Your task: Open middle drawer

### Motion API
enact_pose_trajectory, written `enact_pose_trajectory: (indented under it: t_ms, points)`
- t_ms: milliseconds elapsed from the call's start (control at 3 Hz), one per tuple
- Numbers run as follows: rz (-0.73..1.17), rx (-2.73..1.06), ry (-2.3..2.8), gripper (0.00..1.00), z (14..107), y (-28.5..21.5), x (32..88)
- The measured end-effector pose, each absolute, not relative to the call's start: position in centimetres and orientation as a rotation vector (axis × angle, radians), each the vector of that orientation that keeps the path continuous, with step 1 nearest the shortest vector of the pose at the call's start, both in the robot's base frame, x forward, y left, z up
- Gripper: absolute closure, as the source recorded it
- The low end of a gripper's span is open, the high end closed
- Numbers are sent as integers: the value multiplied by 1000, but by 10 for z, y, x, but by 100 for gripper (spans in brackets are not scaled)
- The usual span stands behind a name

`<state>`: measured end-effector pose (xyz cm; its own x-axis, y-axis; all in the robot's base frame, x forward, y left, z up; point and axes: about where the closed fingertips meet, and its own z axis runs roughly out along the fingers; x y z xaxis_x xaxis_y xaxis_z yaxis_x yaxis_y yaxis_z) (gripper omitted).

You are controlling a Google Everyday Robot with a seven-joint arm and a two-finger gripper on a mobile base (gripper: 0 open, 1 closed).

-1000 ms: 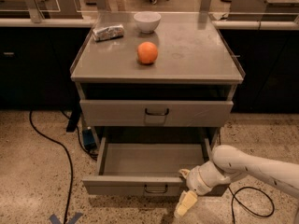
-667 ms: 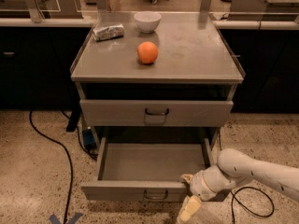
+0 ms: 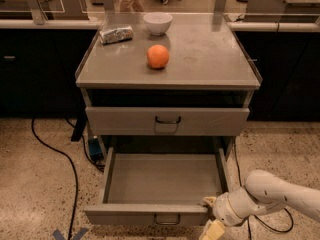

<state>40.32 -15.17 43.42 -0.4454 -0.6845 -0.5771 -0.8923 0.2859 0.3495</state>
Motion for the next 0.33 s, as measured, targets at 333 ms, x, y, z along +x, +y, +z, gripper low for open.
enact_pose_trajectory:
  t_ms: [333]
  points:
    - [927, -1433, 2245, 0, 434, -152, 403]
